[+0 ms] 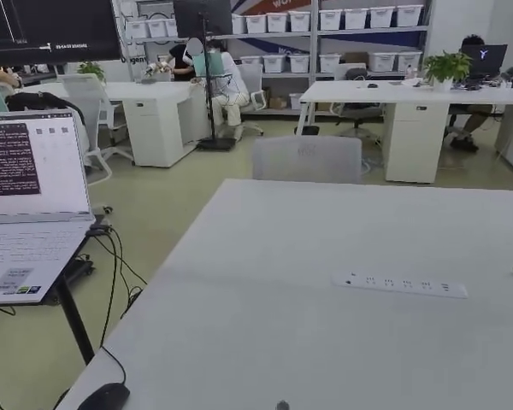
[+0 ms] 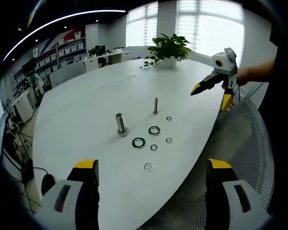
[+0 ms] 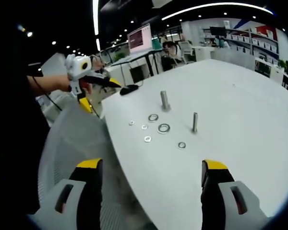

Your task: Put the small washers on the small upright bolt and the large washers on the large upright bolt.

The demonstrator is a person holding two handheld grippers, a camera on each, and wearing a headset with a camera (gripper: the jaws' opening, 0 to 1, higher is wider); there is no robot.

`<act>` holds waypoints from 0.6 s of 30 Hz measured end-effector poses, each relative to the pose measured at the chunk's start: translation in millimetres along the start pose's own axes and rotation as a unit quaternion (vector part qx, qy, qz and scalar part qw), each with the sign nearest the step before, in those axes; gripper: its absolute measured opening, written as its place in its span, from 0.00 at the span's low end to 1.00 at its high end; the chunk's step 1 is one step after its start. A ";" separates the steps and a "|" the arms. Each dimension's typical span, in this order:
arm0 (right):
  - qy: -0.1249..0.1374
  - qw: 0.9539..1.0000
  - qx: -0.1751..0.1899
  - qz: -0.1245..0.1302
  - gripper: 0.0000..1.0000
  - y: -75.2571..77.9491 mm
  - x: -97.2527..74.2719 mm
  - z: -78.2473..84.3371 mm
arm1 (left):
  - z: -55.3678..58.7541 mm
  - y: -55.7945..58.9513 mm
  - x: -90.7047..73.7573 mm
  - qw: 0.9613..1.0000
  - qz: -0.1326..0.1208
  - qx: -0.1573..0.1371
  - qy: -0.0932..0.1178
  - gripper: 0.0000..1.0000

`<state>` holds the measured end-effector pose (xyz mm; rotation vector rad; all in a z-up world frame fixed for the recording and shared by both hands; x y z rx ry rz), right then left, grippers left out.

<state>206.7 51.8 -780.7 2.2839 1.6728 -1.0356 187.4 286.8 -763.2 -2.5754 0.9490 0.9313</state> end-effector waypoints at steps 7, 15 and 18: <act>-0.033 0.999 -0.010 -0.003 0.79 2.1 11.8 -6.9 | -0.7 -9.2 -0.2 1.000 -0.009 0.015 0.001 0.93; -0.064 0.997 -0.028 0.013 0.74 12.7 20.6 -22.1 | -0.5 -17.7 -3.8 1.000 -0.002 0.025 0.014 0.97; -0.087 0.995 -0.047 0.018 0.72 16.4 26.7 -26.5 | -1.7 -20.8 -4.1 1.000 0.001 0.026 0.015 0.97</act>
Point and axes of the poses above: the centre of the closed fingertips' face, and the gripper's own axes: x roughly forward along the fingers, y roughly to its right, z roughly out of its underside, the point moved 1 cm from there along -x, roughly backward along the fingers, and after that the axes turned 5 degrees about -z, right-handed, at the moved point
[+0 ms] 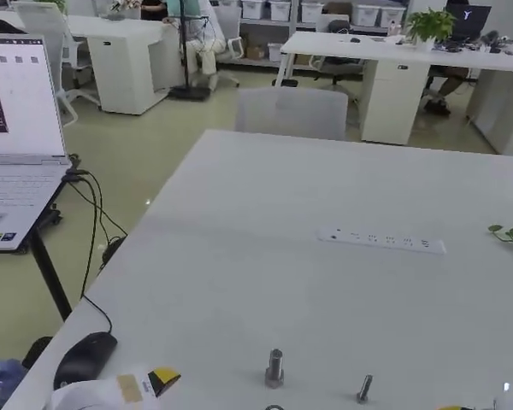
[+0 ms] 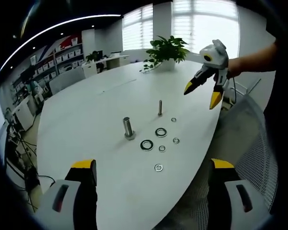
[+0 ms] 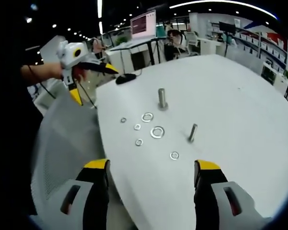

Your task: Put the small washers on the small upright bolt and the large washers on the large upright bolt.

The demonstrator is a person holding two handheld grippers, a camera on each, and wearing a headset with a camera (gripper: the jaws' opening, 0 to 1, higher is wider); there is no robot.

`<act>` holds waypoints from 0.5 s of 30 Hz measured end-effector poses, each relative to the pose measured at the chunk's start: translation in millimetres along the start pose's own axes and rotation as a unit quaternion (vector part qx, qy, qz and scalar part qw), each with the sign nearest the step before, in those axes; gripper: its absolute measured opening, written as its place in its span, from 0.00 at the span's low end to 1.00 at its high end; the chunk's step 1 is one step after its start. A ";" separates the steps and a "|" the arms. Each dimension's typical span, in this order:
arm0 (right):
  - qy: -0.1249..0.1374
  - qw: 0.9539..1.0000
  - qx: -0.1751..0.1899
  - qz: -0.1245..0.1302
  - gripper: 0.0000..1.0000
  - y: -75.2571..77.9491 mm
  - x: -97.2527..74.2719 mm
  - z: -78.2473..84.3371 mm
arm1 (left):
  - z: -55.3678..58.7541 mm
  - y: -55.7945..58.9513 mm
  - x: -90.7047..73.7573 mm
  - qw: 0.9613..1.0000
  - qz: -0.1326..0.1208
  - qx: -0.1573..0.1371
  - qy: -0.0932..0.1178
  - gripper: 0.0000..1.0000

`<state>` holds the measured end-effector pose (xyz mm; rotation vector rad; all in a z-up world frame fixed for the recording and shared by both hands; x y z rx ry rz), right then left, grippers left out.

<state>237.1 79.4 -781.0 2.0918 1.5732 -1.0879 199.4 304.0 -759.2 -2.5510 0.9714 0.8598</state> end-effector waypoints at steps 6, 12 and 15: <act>-0.037 0.999 -0.015 0.001 0.66 7.8 10.6 -1.7 | -2.5 -3.7 4.3 1.000 0.007 0.004 0.005 0.97; -0.086 0.996 -0.034 0.003 0.60 15.0 19.5 5.8 | 1.7 0.8 8.4 1.000 0.023 0.009 0.001 0.97; -0.097 0.995 -0.038 0.003 0.58 20.6 23.5 5.9 | 4.1 0.6 8.4 0.999 0.026 0.030 -0.006 0.96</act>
Point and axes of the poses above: the centre of the closed fingertips' face, and the gripper's own axes: x roughly forward along the fingers, y roughly to its right, z roughly out of its underside, the point moved 1 cm from there along -x, roughly backward along the fingers, and after that the axes turned 5 degrees about -z, right-handed, at the moved point
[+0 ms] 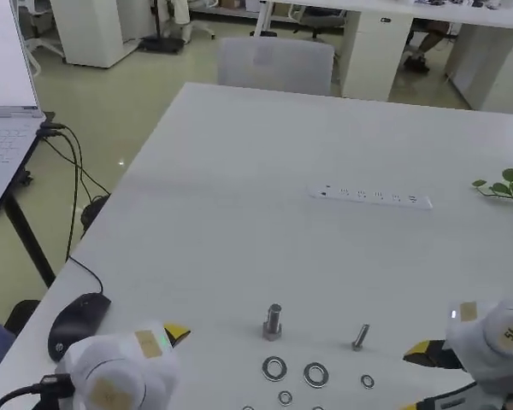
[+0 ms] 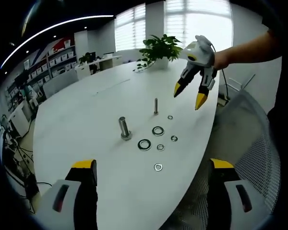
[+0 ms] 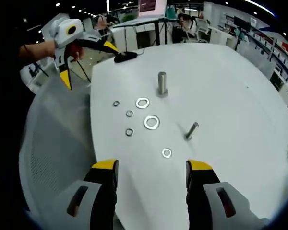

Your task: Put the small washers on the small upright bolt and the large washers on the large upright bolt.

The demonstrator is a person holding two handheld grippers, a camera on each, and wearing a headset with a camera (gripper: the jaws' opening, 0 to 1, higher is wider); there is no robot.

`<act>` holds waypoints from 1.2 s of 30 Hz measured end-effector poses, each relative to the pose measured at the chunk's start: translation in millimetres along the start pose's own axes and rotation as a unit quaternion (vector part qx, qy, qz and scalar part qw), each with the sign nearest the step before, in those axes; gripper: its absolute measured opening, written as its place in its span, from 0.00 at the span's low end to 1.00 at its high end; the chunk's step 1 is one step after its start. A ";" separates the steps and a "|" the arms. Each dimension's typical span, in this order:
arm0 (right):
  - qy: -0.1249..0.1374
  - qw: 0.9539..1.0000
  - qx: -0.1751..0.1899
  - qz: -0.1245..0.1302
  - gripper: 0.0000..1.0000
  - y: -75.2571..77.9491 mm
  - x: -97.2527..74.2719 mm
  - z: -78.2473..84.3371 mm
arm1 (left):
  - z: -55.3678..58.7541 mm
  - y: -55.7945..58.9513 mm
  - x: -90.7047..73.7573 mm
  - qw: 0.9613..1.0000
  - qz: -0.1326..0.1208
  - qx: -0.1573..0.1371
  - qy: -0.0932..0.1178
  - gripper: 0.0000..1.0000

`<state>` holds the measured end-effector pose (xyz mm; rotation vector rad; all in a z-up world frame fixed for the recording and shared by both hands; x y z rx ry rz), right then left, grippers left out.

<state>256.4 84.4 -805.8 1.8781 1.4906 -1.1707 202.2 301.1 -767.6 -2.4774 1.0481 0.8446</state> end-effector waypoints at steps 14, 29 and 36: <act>-0.051 0.998 -0.031 -0.005 0.47 16.5 15.9 -0.5 | -3.2 6.1 4.6 0.999 0.024 0.031 0.001 0.94; -0.096 0.993 -0.068 -0.023 0.41 18.2 46.4 4.5 | 6.2 -4.5 4.7 0.999 0.030 0.038 -0.008 0.92; -0.111 0.991 -0.078 -0.022 0.37 20.9 48.2 7.1 | 6.5 -3.2 7.6 0.999 0.030 0.042 -0.007 0.92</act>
Point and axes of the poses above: the centre of the closed fingertips' face, and the gripper's own axes: x roughly forward along the fingers, y roughly to its right, z roughly out of its underside, the point moved 1 cm from there along -x, roughly backward along the fingers, and after that the axes turned 5 degrees about -z, right-handed, at the moved point
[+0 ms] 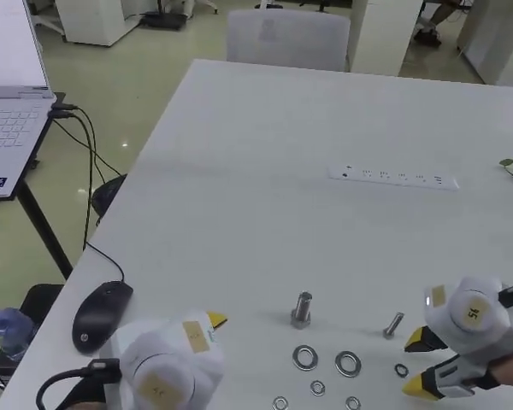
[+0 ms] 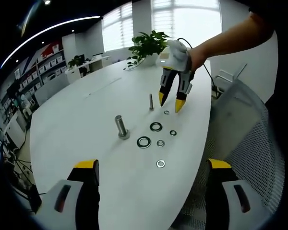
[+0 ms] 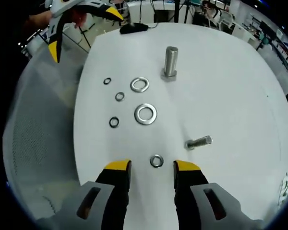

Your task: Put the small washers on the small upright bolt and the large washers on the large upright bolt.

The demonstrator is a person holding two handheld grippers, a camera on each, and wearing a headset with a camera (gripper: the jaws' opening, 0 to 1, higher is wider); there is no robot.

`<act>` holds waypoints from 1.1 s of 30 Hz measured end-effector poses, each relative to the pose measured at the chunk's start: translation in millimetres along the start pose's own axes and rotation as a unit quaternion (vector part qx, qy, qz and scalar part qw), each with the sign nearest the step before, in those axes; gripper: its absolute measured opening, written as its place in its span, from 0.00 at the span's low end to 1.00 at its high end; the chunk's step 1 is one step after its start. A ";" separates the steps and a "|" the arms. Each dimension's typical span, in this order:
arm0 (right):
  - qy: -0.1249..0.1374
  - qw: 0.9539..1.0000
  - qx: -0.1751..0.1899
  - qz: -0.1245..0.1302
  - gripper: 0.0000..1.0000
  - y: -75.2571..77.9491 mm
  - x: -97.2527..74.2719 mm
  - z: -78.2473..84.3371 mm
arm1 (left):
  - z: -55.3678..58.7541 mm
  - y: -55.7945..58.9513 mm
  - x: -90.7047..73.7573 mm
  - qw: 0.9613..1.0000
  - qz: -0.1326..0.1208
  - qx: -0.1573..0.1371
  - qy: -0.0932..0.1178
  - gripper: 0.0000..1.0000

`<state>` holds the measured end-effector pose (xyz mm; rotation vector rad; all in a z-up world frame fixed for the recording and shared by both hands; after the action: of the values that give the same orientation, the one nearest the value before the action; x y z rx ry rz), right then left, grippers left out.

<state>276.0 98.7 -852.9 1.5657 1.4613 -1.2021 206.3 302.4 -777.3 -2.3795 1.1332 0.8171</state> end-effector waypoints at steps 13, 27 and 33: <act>-0.011 1.000 0.007 0.008 0.33 3.7 10.9 4.0 | 2.7 1.8 1.8 1.000 0.004 0.001 -0.005 0.90; -0.019 1.000 0.000 0.019 0.28 7.7 10.8 3.5 | 5.4 2.7 3.2 1.000 0.008 0.000 -0.006 0.89; -0.030 0.999 -0.002 0.022 0.22 9.7 10.6 4.1 | 7.2 1.1 3.8 1.000 0.009 0.002 -0.009 0.88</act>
<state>284.3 97.4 -865.3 1.5386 1.3837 -1.2107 204.9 303.5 -785.3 -2.3567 1.1484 0.8393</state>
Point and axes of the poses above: the centre of the closed fingertips' face, and the gripper's own axes: x roughly forward along the fingers, y roughly to its right, z roughly out of its underside, the point moved 1 cm from there along -x, roughly backward along the fingers, and after that the axes turned 5 degrees about -z, right-handed, at the moved point
